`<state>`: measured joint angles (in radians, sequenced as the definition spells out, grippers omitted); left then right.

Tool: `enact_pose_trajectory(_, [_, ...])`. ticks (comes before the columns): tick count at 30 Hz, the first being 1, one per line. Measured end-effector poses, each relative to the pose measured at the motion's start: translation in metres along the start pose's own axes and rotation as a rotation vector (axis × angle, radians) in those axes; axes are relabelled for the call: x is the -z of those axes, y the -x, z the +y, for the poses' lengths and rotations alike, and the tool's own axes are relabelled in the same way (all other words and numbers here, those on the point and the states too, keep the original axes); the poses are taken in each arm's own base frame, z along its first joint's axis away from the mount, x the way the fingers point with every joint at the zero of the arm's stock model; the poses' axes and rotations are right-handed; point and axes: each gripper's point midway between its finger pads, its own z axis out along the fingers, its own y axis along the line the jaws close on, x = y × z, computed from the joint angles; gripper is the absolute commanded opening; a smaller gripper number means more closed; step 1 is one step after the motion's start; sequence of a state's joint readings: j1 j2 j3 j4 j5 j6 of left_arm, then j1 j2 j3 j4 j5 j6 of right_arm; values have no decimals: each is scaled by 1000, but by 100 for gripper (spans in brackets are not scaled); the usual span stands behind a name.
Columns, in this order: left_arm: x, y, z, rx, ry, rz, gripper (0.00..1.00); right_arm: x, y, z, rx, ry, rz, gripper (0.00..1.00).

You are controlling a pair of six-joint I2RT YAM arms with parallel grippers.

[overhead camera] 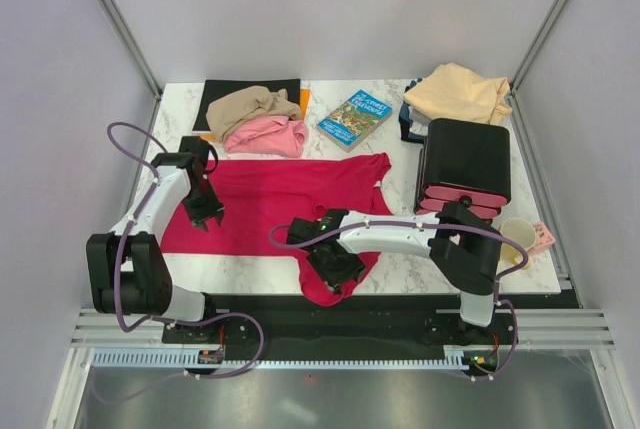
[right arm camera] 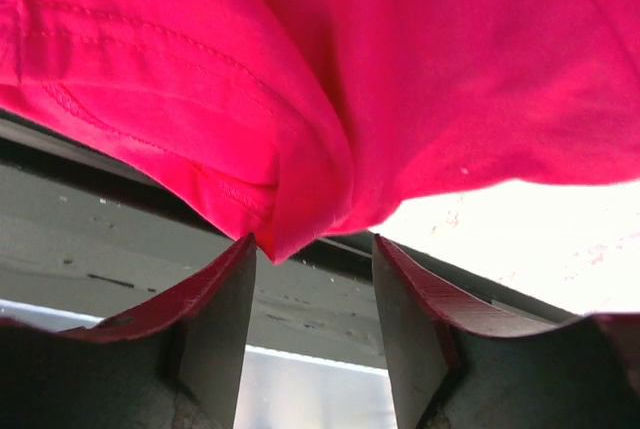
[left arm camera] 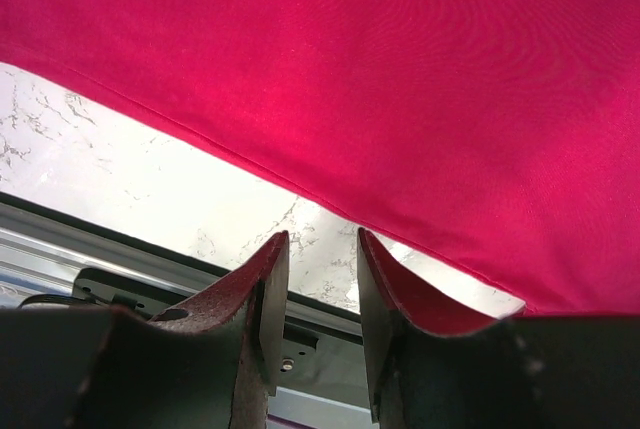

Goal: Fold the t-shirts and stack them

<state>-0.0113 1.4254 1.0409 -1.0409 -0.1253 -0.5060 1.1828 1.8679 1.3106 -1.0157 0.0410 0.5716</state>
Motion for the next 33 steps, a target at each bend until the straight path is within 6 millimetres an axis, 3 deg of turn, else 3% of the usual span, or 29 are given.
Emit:
enact_pose_trajectory(4, [0, 1, 1, 4, 2, 0, 40, -6, 2, 2, 4, 5, 0, 55])
enact_pose_trajectory(8, [0, 1, 2, 5, 4, -1, 40, -6, 4, 5, 15, 19, -7, 49])
enact_pose_trajectory(23, [0, 1, 1, 5, 3, -1, 40, -9, 3, 5, 33, 21, 7, 49])
enact_pose_trajectory(33, [0, 1, 1, 5, 4, -1, 40, 6, 13, 10, 38, 31, -18, 52])
